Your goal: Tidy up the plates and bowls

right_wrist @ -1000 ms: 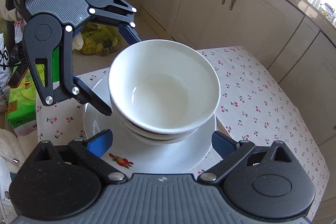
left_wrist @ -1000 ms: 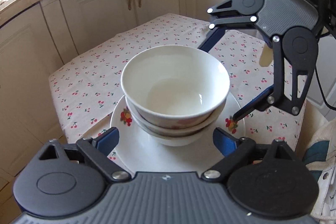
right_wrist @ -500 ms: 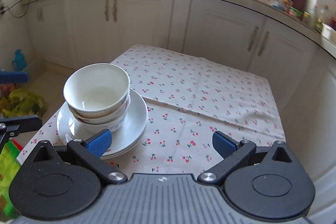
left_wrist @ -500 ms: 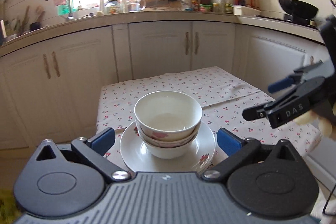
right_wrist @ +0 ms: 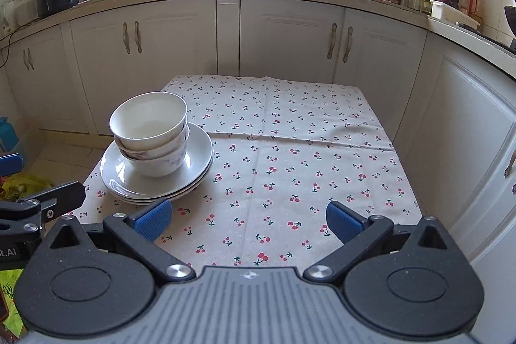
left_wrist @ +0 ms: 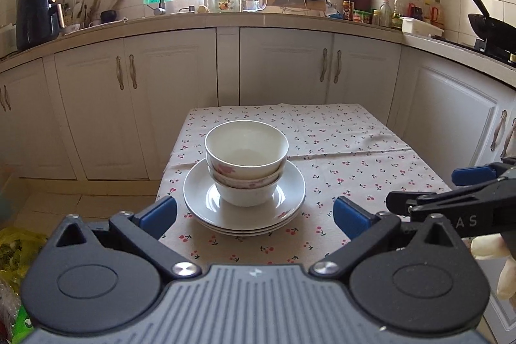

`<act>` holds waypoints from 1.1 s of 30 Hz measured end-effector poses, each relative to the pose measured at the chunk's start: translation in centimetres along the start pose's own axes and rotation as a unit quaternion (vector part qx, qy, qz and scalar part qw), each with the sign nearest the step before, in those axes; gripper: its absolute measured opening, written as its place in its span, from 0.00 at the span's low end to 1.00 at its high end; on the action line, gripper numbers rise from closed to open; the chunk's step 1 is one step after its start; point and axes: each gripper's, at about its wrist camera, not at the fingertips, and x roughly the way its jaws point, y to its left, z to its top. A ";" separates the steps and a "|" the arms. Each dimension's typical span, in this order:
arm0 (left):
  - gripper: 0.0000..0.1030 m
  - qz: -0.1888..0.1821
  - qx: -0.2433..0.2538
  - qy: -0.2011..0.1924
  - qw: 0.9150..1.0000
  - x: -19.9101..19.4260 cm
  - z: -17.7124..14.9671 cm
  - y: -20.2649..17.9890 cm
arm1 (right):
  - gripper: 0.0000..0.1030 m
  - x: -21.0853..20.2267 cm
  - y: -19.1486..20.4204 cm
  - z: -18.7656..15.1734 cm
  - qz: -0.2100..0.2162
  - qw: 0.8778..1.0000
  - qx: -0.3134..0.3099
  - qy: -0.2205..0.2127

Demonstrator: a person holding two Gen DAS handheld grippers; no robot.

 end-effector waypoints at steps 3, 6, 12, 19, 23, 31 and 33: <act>0.99 0.008 0.001 0.004 1.000 0.0 0.1 -0.3 | 1.00 -0.6 0.0 -0.2 -0.004 1.000 0.000 -0.006; 0.99 -0.001 -0.011 0.010 1.000 0.0 0.0 -0.1 | 1.00 -0.7 0.1 -0.3 -0.005 1.000 -0.001 -0.009; 0.99 0.001 -0.019 0.010 1.000 -0.1 -0.1 0.1 | 1.00 -0.6 0.6 -0.4 -0.009 1.000 -0.009 -0.008; 0.99 0.002 -0.028 0.013 1.000 -0.1 -0.2 0.3 | 1.00 -0.8 0.9 -0.5 -0.014 1.000 -0.013 -0.013; 0.99 -0.001 -0.032 0.015 0.999 -0.1 -0.1 0.3 | 1.00 -1.0 1.0 -0.5 -0.017 1.000 -0.014 -0.014; 0.99 -0.004 -0.033 0.017 0.999 0.0 0.0 0.4 | 1.00 -1.0 1.1 -0.4 -0.023 1.000 -0.014 -0.016; 0.99 -0.004 -0.034 0.018 0.999 0.1 0.0 0.4 | 1.00 -1.1 1.1 -0.4 -0.026 0.999 -0.015 -0.017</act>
